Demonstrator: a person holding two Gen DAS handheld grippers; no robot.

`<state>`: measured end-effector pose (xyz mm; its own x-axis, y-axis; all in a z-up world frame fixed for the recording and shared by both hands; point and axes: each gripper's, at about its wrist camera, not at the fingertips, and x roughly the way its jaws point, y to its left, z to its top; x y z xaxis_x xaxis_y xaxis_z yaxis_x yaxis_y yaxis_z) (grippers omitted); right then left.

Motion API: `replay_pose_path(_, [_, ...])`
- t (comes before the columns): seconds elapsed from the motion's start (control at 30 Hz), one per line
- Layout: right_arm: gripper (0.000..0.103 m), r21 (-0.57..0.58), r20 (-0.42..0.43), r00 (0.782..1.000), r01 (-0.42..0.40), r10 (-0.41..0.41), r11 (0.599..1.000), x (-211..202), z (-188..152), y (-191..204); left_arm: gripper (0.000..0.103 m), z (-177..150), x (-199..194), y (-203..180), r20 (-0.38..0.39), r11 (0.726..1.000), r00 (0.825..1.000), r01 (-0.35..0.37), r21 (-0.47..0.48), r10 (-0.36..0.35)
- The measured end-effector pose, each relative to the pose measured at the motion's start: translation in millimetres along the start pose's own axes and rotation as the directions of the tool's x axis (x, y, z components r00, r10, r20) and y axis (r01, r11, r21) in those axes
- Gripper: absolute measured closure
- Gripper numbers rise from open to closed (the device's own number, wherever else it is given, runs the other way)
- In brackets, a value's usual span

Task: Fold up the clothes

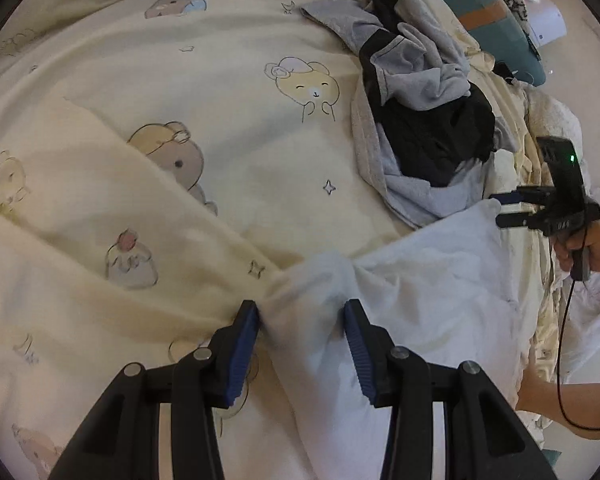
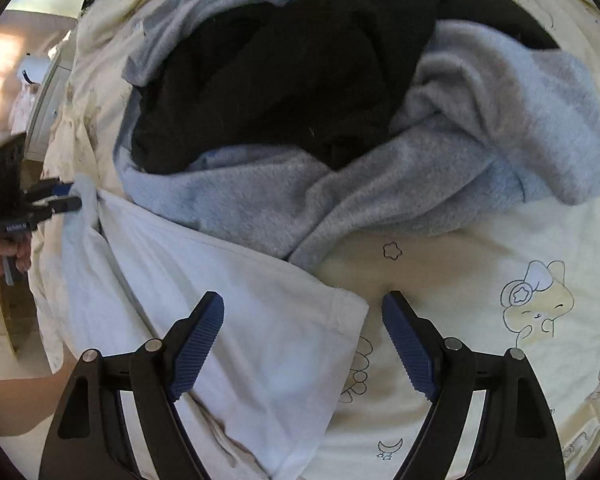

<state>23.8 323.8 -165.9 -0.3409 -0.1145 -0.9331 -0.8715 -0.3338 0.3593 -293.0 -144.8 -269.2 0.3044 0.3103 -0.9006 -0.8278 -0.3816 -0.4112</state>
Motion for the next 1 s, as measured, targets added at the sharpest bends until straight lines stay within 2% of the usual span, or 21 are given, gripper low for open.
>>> replay_pose_path(0.03, [0.067, -0.01, -0.006, 1.0, -0.001, 0.001, 1.0, 1, -1, 0, 0.058, 3, 2, -1, -0.003, 1.0, 1.0, 0.0, 0.002, 0.0])
replay_pose_path(0.07, [0.077, -0.031, -0.012, 1.0, 0.0, 0.0, 1.0, 2, -2, 2, 0.076, 5, 2, -5, 0.001, 1.0, 1.0, -0.006, 0.015, 0.006])
replay_pose_path(0.1, [0.082, -0.05, -0.011, 1.0, 0.0, -0.001, 0.999, 0, -2, 5, 0.099, 8, 0, -11, 0.015, 0.999, 1.0, -0.01, 0.043, 0.01])
replay_pose_path(0.13, [0.087, -0.065, -0.001, 1.0, -0.001, 0.001, 0.998, -4, -2, 8, 0.098, 10, -2, -16, 0.027, 0.997, 0.999, -0.027, 0.068, 0.025])
replay_pose_path(0.17, [0.088, -0.081, 0.009, 1.0, -0.002, 0.003, 0.997, -8, -3, 11, 0.099, 11, -3, -20, 0.029, 0.996, 0.998, -0.049, 0.077, 0.047])
replay_pose_path(0.3, [0.09, -0.104, 0.043, 0.999, -0.01, 0.015, 0.995, -34, -8, 18, 0.099, 13, -18, -27, 0.052, 0.995, 0.997, -0.053, 0.078, 0.05])
replay_pose_path(0.37, [0.09, -0.118, 0.05, 0.999, -0.014, 0.02, 0.993, -47, -10, 19, 0.099, 12, -27, -30, 0.066, 0.997, 0.997, -0.041, 0.072, 0.036])
replay_pose_path(0.47, [0.091, -0.144, 0.06, 0.998, -0.025, 0.034, 0.989, -66, -16, 26, 0.099, 7, -41, -46, 0.093, 0.991, 0.995, -0.047, 0.124, 0.036])
replay_pose_path(0.63, [0.091, -0.205, 0.062, 0.996, -0.054, 0.068, 0.977, -97, -32, 51, 0.099, -12, -73, -68, 0.115, 0.984, 0.993, -0.006, 0.177, -0.015])
replay_pose_path(0.8, [0.091, -0.256, 0.023, 0.995, -0.085, 0.094, 0.963, -121, -61, 76, 0.099, -43, -108, -99, 0.074, 0.966, 0.994, 0.063, 0.249, -0.084])
replay_pose_path(0.93, [0.091, -0.255, -0.043, 0.993, -0.115, 0.108, 0.96, -136, -103, 85, 0.099, -81, -125, -129, -0.03, 0.918, 0.996, 0.093, 0.386, -0.088])
replay_pose_path(1.0, [0.091, -0.253, -0.073, 0.991, -0.13, 0.115, 0.959, -142, -125, 89, 0.099, -99, -127, -138, -0.086, 0.903, 0.991, 0.127, 0.411, -0.1])
